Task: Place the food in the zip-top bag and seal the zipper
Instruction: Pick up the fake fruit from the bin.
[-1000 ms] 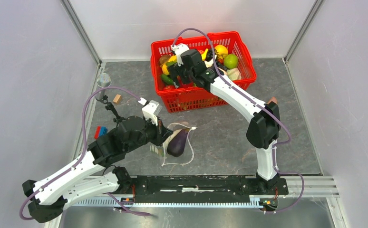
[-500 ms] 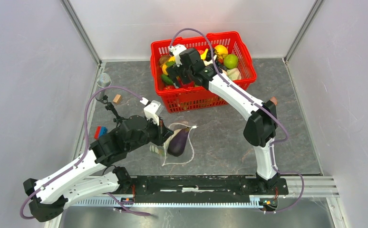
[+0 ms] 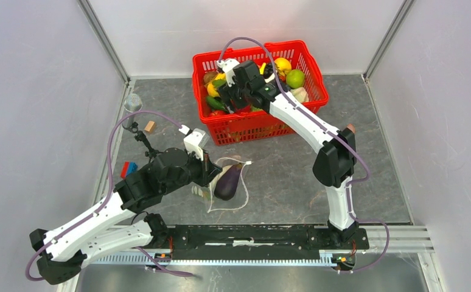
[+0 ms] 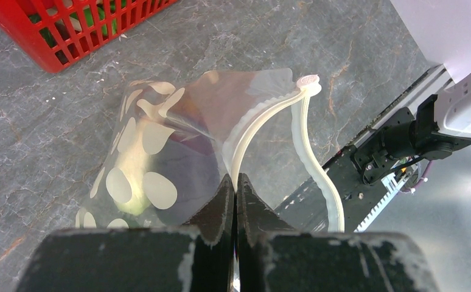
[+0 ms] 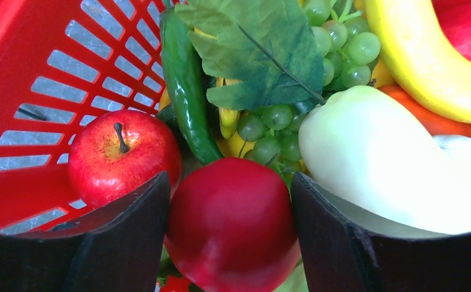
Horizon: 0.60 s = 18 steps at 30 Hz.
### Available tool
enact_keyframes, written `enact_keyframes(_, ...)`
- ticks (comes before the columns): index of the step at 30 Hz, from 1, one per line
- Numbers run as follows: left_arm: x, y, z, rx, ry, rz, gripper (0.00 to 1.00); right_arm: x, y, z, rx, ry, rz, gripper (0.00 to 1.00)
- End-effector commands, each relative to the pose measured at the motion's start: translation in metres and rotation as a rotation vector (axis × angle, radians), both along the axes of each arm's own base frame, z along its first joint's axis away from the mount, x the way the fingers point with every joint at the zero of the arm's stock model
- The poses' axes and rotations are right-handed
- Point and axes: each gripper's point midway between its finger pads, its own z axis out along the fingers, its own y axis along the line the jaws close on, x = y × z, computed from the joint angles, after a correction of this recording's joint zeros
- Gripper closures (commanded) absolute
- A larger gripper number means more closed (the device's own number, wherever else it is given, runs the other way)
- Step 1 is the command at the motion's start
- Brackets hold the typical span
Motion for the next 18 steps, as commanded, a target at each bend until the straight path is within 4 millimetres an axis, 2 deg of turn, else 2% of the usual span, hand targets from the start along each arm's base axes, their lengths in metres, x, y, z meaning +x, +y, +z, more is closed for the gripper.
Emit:
enact_keyframes(1,0.000,0.000,0.010,-0.048,-0.005,0.014,0.98,-0.031,-0.025,-0.024,-0.092,0.125,0.053,0.35)
enact_keyframes(2,0.000,0.000,0.010,-0.048,-0.004,0.014,0.98,-0.031,-0.028,-0.023,-0.090,0.122,0.046,0.37)
enact_keyframes(4,0.000,0.001,0.011,-0.047,-0.006,0.016,0.98,-0.032,-0.036,-0.021,-0.083,0.111,0.028,0.54)
enact_keyframes(5,0.000,0.001,0.011,-0.047,-0.007,0.016,0.98,-0.033,-0.040,-0.020,-0.079,0.108,0.021,0.58)
enact_keyframes(8,0.000,0.002,0.012,-0.046,-0.009,0.019,0.98,-0.036,-0.060,-0.020,-0.082,0.092,-0.018,0.62)
enact_keyframes(14,0.000,0.001,0.011,-0.042,-0.006,0.015,0.98,-0.038,-0.101,-0.012,-0.062,0.054,-0.104,0.60)
enact_keyframes(18,0.000,0.000,0.009,-0.046,-0.005,0.014,0.98,-0.035,-0.122,0.001,-0.024,0.000,-0.153,0.60)
